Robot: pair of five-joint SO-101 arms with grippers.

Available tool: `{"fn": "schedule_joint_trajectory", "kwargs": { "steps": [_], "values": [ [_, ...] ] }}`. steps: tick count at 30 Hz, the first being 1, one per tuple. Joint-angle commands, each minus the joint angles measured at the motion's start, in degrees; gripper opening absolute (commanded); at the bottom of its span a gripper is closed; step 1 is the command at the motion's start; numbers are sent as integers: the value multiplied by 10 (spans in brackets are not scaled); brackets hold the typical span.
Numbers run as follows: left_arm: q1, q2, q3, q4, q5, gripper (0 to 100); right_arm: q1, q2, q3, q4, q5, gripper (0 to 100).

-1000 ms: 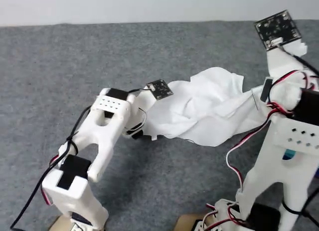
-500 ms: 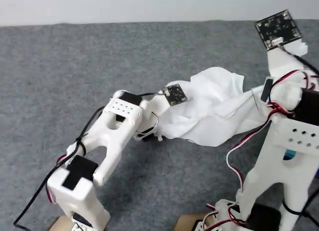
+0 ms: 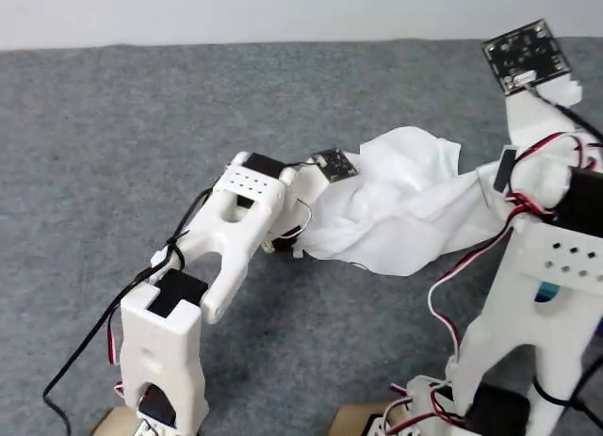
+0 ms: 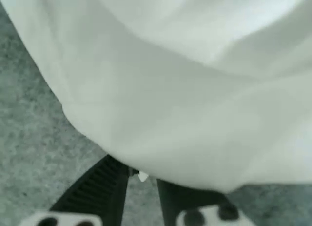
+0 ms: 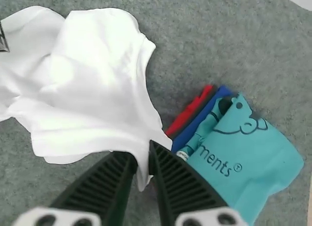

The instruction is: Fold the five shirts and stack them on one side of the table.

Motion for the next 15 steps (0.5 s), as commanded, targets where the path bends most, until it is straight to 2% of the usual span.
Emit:
{"fn": "schedule_joint_trajectory", "kwargs": {
  "steps": [1, 8, 15],
  "values": [
    [-10, -110, -24, 26, 16, 5, 32, -22, -14, -7, 5, 10],
    [-103, -354, -48, 29, 97, 5, 42, -80, -54, -19, 5, 10],
    [-128, -513, -161, 25, 104, 5, 41, -142, -62, -112, 5, 10]
  ]
}}
